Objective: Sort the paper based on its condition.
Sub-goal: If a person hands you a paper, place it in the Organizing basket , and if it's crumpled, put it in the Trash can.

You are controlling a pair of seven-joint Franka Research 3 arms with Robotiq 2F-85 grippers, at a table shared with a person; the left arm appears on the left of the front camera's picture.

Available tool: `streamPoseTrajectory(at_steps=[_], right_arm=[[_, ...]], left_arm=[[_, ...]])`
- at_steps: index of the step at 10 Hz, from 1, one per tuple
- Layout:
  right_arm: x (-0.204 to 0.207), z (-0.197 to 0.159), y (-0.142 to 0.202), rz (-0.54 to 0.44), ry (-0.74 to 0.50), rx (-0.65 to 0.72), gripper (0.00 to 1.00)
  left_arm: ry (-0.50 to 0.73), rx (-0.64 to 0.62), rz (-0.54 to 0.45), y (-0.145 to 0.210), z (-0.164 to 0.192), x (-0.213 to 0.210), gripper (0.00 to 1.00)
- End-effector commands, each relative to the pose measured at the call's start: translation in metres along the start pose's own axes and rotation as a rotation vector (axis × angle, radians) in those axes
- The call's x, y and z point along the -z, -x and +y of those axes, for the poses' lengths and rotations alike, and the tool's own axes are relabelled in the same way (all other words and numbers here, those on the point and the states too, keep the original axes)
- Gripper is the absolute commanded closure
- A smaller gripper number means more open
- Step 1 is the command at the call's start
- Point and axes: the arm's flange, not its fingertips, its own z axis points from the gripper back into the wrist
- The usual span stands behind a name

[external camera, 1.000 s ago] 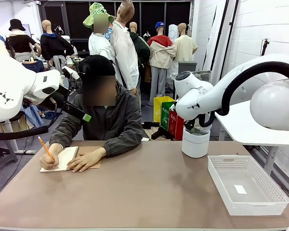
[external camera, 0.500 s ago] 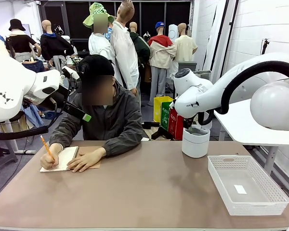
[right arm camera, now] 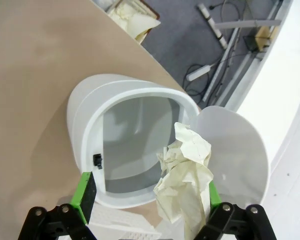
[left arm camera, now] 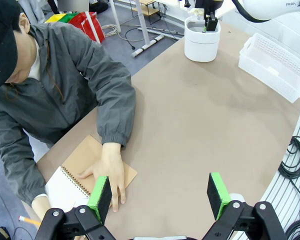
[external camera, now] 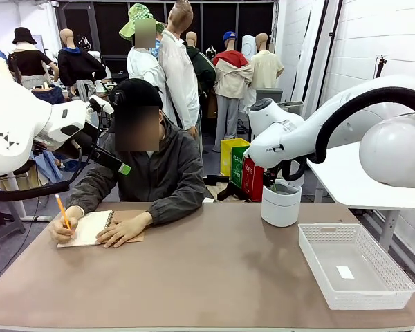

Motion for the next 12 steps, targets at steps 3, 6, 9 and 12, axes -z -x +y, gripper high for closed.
streamPoseTrajectory(at_steps=[3,6,9,12], right_arm=[[-0.0055,-0.0004,-0.0012,0.042,-0.036,-0.002,0.0],[-0.0054,-0.0006,-0.0016,0.052,-0.037,-0.004,0.0],[-0.0051,-0.0014,-0.001,0.052,-0.046,0.002,0.4],[-0.0049,-0.0025,-0.0015,0.052,-0.042,0.004,0.4]], left_arm=[[0.007,-0.004,0.005,0.0,0.001,-0.0008,0.0],[0.007,-0.004,0.005,0.0,0.001,-0.0008,0.0],[0.007,-0.004,0.005,0.0,0.001,-0.0008,0.0],[0.007,-0.004,0.005,0.0,0.001,-0.0008,0.0]])
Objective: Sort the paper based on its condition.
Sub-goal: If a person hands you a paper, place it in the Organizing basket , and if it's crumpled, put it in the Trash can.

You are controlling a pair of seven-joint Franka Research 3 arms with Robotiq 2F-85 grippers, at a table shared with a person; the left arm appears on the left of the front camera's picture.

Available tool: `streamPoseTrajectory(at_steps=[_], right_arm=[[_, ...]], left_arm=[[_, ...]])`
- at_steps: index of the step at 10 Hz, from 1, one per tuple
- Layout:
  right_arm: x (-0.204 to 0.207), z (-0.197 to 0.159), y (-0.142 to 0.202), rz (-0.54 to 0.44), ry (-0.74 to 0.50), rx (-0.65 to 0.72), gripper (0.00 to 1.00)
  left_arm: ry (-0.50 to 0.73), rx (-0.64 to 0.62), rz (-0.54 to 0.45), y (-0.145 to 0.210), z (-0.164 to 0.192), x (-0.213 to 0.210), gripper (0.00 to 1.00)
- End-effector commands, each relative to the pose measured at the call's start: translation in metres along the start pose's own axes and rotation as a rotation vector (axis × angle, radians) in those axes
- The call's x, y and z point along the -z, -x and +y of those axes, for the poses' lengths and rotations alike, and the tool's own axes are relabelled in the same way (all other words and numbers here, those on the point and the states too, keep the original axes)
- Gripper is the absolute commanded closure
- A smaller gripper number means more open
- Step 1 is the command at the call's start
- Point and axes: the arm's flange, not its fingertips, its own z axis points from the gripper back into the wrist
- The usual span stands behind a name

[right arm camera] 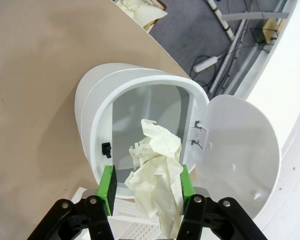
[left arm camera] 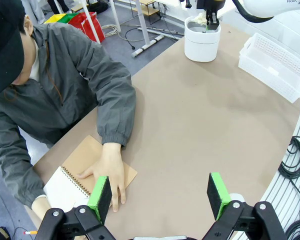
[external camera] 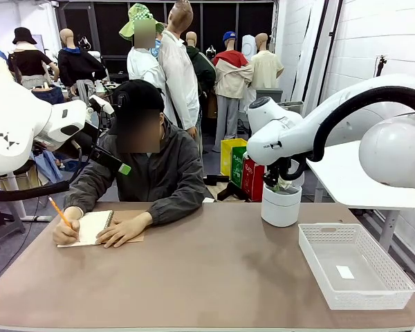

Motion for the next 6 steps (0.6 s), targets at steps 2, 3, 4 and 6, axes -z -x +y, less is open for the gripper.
streamPoseTrajectory(at_steps=[2,3,4,6], right_arm=[[-0.0017,-0.0054,-0.0041,0.007,-0.011,0.004,0.4],[-0.002,-0.0065,-0.0039,0.006,-0.013,0.011,0.43],[-0.0019,-0.0074,-0.0042,0.007,-0.012,0.012,0.43],[-0.0023,-0.0103,-0.0059,-0.009,-0.025,0.041,0.8]], left_arm=[[0.007,-0.004,0.005,0.0,0.001,-0.0008,0.0],[0.007,-0.004,0.005,0.0,0.001,-0.0008,0.0],[0.007,-0.004,0.005,0.0,0.001,-0.0008,0.0],[0.007,-0.004,0.005,0.0,0.001,-0.0008,0.0]])
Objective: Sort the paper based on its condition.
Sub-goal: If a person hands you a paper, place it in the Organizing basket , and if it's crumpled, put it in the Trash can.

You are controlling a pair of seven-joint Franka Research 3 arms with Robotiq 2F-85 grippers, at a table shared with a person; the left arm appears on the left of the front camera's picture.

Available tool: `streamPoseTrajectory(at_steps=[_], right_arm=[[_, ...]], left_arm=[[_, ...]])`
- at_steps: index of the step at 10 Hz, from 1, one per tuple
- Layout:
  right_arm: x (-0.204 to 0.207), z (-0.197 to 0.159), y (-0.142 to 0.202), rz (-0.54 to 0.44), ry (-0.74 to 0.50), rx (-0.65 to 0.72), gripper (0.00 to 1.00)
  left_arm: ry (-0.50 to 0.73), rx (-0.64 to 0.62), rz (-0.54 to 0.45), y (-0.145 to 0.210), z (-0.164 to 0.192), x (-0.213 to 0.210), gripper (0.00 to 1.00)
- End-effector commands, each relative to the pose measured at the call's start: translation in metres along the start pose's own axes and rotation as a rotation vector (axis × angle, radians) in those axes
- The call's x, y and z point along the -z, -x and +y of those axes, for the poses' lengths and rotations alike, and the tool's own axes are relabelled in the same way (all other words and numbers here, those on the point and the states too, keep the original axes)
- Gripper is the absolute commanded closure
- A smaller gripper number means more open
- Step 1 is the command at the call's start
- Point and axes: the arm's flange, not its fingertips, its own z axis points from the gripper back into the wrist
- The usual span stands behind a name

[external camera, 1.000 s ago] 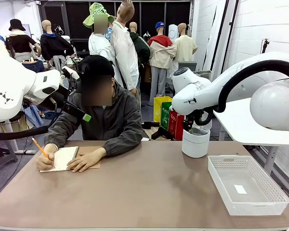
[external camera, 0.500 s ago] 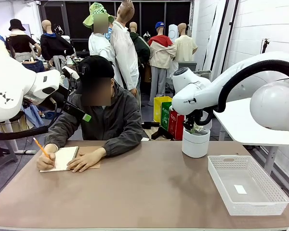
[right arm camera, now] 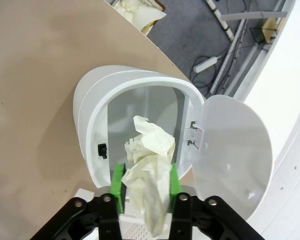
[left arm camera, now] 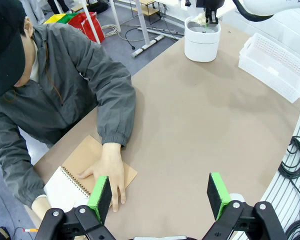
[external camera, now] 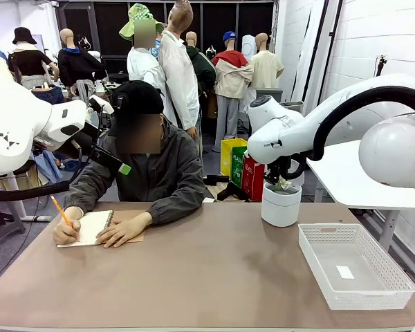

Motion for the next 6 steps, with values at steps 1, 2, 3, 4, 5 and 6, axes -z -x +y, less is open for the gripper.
streamPoseTrajectory(at_steps=[1,2,3,4,5,6], right_arm=[[0.0002,-0.0045,-0.0047,-0.007,-0.021,0.024,0.99],[0.0007,-0.005,-0.0044,-0.016,-0.016,0.027,1.0],[0.0018,-0.006,-0.0048,-0.025,-0.005,0.027,1.0],[0.0037,-0.0071,-0.0062,-0.02,0.001,0.033,1.0],[0.0037,-0.0075,-0.0061,-0.016,0.004,0.031,1.0],[0.0036,-0.0081,-0.0058,-0.017,0.007,0.027,1.0]], left_arm=[[0.007,-0.004,0.005,0.0,0.001,-0.0008,0.0],[0.007,-0.004,0.005,0.0,0.001,-0.0008,0.0],[0.007,-0.004,0.005,0.0,0.001,-0.0008,0.0],[0.007,-0.004,0.005,0.0,0.001,-0.0008,0.0],[0.007,-0.004,0.005,0.0,0.001,-0.0008,0.0],[0.007,-0.004,0.005,0.0,0.001,-0.0008,0.0]])
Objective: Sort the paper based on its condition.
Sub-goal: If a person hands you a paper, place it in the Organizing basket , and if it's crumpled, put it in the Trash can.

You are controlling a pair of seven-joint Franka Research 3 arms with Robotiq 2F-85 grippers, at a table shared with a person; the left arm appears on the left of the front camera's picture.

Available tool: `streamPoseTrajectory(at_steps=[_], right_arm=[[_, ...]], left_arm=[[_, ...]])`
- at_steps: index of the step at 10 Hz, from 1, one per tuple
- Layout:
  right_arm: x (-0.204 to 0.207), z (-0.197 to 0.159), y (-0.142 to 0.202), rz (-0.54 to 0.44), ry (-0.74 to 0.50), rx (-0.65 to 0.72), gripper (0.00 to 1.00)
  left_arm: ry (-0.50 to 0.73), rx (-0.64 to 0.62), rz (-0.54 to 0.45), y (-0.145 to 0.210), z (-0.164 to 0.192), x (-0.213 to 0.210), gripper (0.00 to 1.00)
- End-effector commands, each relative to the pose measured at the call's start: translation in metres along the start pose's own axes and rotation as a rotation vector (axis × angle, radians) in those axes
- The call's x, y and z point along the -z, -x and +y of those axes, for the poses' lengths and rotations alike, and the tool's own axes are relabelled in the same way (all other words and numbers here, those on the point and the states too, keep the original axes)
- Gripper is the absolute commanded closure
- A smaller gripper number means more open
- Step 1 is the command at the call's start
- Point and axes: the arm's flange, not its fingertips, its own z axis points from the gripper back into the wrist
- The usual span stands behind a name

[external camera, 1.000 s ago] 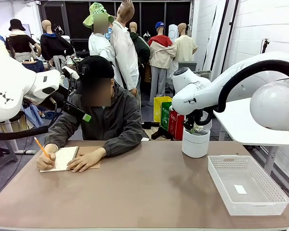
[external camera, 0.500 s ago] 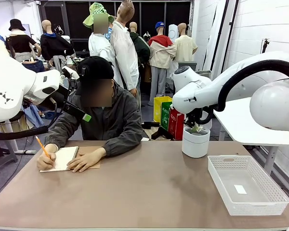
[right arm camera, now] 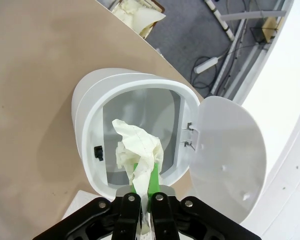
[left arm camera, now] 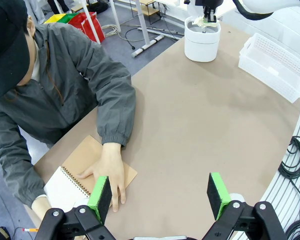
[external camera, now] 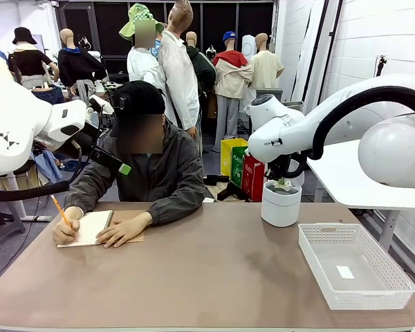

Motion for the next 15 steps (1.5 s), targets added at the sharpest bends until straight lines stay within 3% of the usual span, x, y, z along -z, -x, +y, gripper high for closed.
streamPoseTrajectory(at_steps=[1,6,13,15], right_arm=[[0.0038,-0.0037,-0.0053,-0.006,0.012,0.017,1.0],[0.0045,-0.0043,-0.0069,-0.011,-0.007,0.041,0.03],[0.0088,-0.0035,-0.0103,0.016,-0.029,0.03,0.0],[0.0061,-0.0009,-0.0097,-0.022,-0.064,0.024,0.0]], left_arm=[[0.007,-0.004,0.005,0.0,0.001,-0.0008,0.0],[0.007,-0.004,0.005,0.0,0.001,-0.0008,0.0],[0.007,-0.004,0.005,0.0,0.001,-0.0008,0.0],[0.007,-0.004,0.005,0.0,0.001,-0.0008,0.0]])
